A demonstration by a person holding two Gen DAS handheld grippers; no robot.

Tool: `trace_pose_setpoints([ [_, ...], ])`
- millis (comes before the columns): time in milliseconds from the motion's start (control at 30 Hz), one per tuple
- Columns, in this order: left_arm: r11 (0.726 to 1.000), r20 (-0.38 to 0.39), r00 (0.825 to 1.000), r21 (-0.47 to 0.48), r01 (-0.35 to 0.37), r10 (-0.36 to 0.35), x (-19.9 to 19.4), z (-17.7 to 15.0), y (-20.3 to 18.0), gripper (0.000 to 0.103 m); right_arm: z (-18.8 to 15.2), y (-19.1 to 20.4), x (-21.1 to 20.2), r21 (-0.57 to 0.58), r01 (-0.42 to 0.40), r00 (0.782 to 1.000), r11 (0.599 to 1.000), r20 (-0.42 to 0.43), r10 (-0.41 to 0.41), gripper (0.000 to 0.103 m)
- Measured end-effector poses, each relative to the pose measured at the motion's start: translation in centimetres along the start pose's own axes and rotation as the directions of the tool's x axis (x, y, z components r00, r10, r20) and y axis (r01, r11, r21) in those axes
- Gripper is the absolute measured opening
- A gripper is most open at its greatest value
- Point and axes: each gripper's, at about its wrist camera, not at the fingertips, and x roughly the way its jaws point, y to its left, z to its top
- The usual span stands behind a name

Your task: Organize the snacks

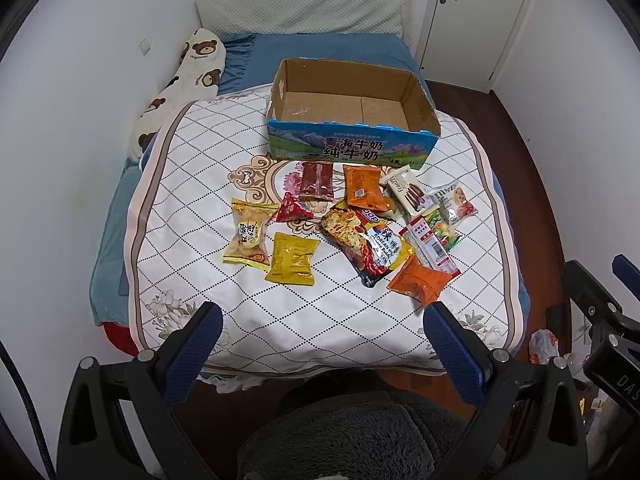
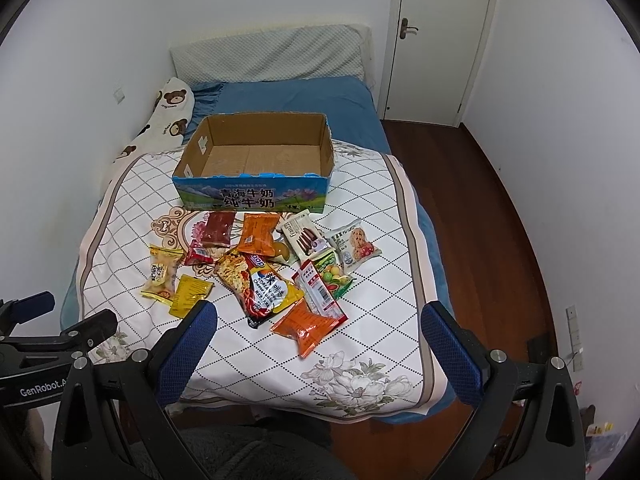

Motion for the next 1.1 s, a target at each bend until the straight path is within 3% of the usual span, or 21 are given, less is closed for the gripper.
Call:
trace_pose_setpoints([
  [1100,1.0,0.022,1.0,0.003,0.0,-0.001,-0.9,-0.31,0.75,0.103,-0.2,0.59,-0.73,-0.007,-0.016,1.0,1.0,0.002,0.016,0.103],
])
